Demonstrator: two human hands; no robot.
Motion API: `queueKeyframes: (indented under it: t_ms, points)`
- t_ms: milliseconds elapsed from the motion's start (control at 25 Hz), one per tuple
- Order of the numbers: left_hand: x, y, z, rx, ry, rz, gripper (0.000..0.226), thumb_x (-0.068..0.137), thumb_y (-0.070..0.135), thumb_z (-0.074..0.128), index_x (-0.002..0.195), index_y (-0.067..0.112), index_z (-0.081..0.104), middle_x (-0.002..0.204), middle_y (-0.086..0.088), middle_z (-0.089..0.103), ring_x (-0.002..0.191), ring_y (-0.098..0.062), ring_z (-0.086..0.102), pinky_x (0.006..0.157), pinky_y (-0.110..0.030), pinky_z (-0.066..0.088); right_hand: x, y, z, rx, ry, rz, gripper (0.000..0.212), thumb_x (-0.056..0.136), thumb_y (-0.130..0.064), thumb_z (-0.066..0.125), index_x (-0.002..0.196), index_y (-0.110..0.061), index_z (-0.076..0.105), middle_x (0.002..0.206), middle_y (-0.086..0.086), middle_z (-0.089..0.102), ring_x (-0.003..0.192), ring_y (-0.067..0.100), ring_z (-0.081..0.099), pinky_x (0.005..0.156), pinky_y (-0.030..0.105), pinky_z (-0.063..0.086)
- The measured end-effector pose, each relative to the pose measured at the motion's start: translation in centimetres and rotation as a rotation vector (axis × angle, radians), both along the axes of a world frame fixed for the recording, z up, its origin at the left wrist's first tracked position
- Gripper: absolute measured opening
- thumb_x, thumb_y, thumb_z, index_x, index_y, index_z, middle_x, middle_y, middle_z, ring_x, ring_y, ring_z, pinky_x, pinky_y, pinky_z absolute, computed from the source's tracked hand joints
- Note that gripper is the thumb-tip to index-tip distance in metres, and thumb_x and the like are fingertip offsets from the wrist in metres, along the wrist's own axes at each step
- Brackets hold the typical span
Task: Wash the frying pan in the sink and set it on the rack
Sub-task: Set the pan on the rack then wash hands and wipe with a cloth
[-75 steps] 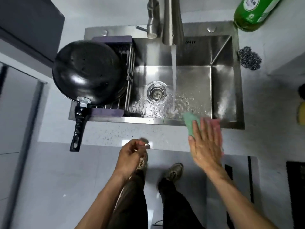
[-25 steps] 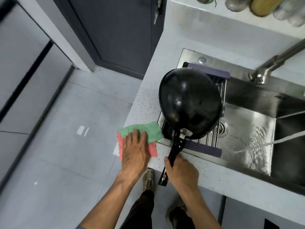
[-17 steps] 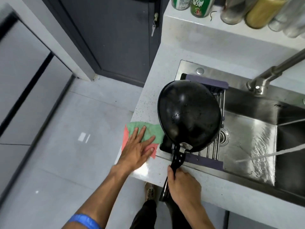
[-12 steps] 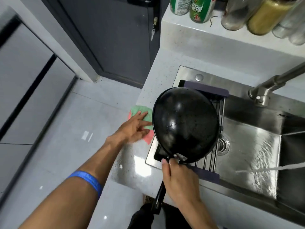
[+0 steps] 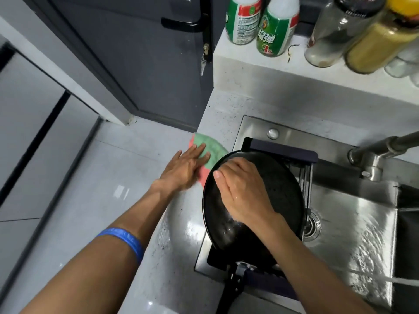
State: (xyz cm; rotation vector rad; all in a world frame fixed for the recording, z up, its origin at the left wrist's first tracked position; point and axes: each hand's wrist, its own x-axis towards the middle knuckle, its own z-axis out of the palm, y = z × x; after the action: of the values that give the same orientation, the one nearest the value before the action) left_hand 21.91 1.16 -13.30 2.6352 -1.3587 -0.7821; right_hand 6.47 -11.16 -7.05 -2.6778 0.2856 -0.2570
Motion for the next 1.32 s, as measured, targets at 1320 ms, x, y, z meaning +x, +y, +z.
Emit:
queueKeyframes:
  t_ms: [1320]
  points:
    - [2.9,-8.1,2.8,0.191,0.078,0.129,0.041,0.090,0.036,0.052,0.129,0.023,0.046,0.139,0.001,0.040,0.126,-0.029,0.046,0.098,-0.043,0.041,-1.4,-16.6,-4.7,0.432,0.073,-0.640,0.033,0.103,-0.018,0.039,0.120,-0.001,0.062,0.128,0.019,0.059,0.121,0.034,0.053,0.102,0.036,0.039]
